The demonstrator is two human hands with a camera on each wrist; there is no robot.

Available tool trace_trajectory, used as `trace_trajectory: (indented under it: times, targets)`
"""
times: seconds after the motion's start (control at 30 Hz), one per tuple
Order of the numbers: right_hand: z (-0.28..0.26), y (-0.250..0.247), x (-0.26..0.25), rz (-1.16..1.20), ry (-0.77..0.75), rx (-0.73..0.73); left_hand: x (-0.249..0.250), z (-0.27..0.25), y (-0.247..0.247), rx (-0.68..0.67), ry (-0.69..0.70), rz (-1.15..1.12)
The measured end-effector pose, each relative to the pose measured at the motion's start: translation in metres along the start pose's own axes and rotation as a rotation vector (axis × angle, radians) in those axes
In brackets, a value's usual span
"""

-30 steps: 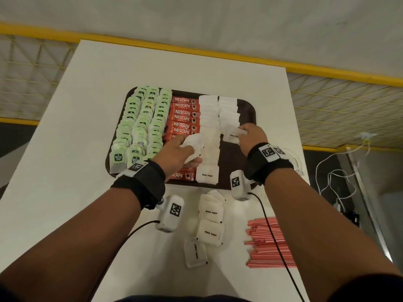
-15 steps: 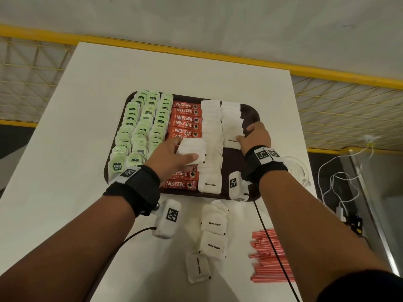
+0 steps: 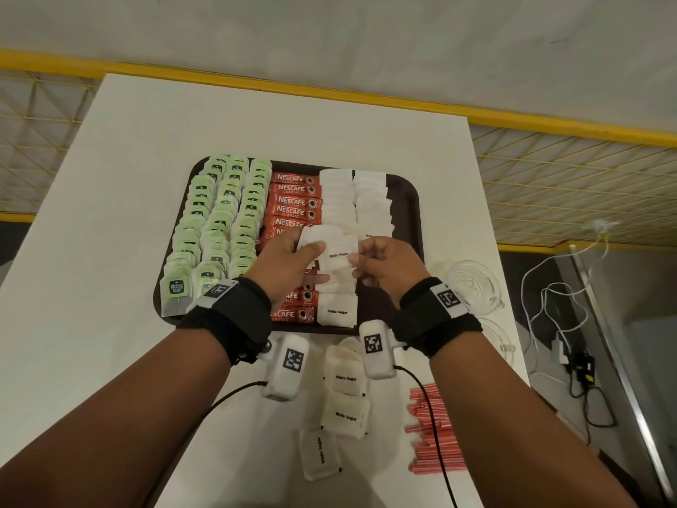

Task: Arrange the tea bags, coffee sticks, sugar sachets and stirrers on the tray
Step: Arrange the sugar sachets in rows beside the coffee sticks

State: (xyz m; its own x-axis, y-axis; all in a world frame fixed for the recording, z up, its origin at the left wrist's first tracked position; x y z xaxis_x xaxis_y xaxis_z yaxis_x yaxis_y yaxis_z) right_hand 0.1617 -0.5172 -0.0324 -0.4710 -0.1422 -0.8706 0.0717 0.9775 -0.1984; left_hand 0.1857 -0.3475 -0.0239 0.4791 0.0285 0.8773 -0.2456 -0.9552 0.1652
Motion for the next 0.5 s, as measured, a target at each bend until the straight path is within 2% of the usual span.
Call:
trace_trajectory:
  times: [0.13, 0.27, 0.5]
  targets:
    - [0.008, -0.026, 0.012, 0.071, 0.032, 0.142, -0.001, 0.002, -0.008, 0.051, 0.004, 0.008]
    - [0.018, -0.051, 0.027, 0.052, 0.143, 0.322, -0.002, 0.002, -0.017, 0.084, 0.019, 0.039]
    - [0.034, -0.060, 0.037, -0.132, 0.209, 0.387, -0.006, -0.002, -0.022, 0.073, 0.013, 0.062]
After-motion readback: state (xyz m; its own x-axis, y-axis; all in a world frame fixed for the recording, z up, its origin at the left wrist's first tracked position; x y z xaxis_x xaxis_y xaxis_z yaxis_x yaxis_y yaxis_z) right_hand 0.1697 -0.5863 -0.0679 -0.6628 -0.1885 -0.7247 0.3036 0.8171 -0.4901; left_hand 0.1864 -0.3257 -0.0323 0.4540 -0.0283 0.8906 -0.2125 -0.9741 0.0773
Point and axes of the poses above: each hand's wrist, its own z-axis towards the middle knuckle, its own y-axis out of the palm, x = y × z, the point moved 8 cm from there along z, towards the middle knuckle, and after that the axes turned 1 degree about x, right-handed, at the moved point
